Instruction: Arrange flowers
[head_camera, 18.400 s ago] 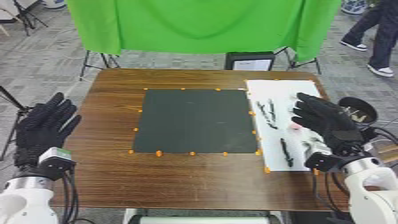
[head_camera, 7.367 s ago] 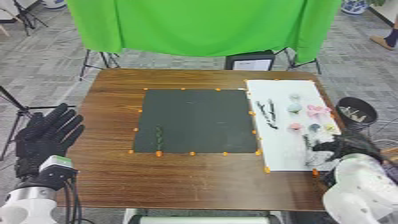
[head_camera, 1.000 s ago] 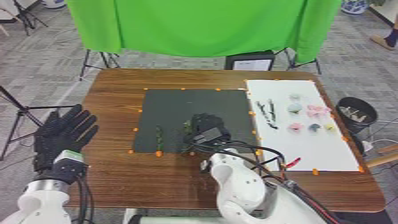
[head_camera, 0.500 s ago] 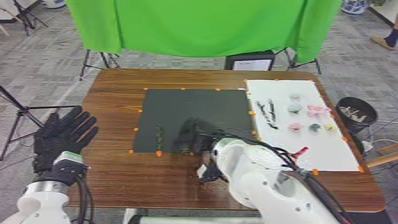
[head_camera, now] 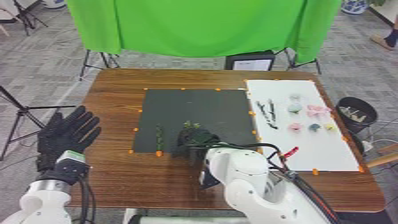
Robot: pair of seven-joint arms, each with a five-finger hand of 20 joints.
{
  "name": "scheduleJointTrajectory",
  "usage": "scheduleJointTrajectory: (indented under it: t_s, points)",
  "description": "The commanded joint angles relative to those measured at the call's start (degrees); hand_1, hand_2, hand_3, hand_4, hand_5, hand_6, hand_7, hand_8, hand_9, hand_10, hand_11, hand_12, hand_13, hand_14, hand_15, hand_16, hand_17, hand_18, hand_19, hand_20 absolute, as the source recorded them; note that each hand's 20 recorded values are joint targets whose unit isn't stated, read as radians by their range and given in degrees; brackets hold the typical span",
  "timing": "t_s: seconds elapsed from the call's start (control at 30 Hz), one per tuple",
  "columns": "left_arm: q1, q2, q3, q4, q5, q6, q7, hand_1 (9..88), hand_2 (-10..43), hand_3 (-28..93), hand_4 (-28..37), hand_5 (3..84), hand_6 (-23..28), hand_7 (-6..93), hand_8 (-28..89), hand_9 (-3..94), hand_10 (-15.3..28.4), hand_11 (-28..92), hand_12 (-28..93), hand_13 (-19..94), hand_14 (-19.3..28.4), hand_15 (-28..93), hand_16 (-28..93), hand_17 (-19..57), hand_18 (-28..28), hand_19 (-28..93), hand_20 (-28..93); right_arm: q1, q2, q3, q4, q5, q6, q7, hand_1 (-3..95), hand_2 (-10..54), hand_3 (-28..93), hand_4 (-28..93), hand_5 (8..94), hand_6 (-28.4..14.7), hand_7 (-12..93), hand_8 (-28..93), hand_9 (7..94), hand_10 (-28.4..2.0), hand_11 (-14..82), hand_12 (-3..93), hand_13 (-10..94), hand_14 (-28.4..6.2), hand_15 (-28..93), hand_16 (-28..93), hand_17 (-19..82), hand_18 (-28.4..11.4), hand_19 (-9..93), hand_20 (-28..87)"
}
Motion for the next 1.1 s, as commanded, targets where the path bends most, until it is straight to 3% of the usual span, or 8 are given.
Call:
scheduleJointTrajectory:
  t_s: [0.03,0.27,0.6,0.8,1.1]
  points:
    - [1.8,-0.18,-1.01,-0.44,-1.82,-0.73,1.24,24.2,14.8,73,-28.3,47.7,11.2,12.7,-7,39.5,17.1,21,13,28,17.1,37,-7,-5.6,16.6,39,9,-0.6,0.9,0.3,-0.3,3.0,-5.6,3.8,23.2,19.6,73,-16,67.9,-6.5,14,-10,63.6,-21.2,10.2,15.4,69,-16.1,42,24,40,-23.7,88,31]
    - [2.4,-0.16,-1.24,-0.7,-2.69,-0.96,1.83,24.2,14.8,73,-28.3,47.7,11.1,12.7,-7,39.5,16.9,21,12,28,17.1,37,-7,-5.6,16.5,39,9,-0.5,1.3,1.2,-0.6,5.1,-6.5,6.2,23.6,19.3,73,-17,69.7,-8.4,13,-9,61.6,-21.9,10.2,15.2,67,-16.8,42,23,39,-24.4,88,31]
    - [2.1,0.0,-0.71,-0.79,-2.86,-0.52,1.53,24.2,15.0,73,-28.3,47.6,11.2,12.7,-7,39.6,17.0,21,12,28,17.1,37,-7,-5.5,16.5,39,9,-0.1,0.5,0.5,-0.3,3.5,-4.4,5.4,23.4,17.2,72,-17,58.0,-5.3,12,-9,64.3,-21.5,13.2,16.8,67,-17.3,46,23,39,-25.2,88,30]
    - [1.9,-0.09,-0.68,-0.6,-2.92,-0.51,0.99,24.2,15.0,73,-28.3,47.7,11.2,12.7,-7,39.6,17.0,21,12,28,17.1,37,-7,-5.6,16.5,39,9,0.1,-0.2,0.2,0.2,2.9,-5.1,5.2,24.1,14.5,71,-17,55.7,-3.1,12,-10,65.2,-21.5,16.4,19.2,66,-17.2,49,24,39,-25.3,89,30]
    - [1.2,-0.06,-0.4,-0.14,-2.79,-0.85,0.07,24.2,15.1,73,-28.3,47.7,11.2,12.7,-7,39.6,17.1,21,13,28,17.1,37,-7,-5.6,16.6,39,9,0.1,-0.9,0.7,2.5,6.3,-4.6,8.1,23.8,14.2,71,-17,55.1,-4.9,12,-10,66.1,-21.6,18.7,20.5,66,-17.6,52,25,38,-25.5,88,30]
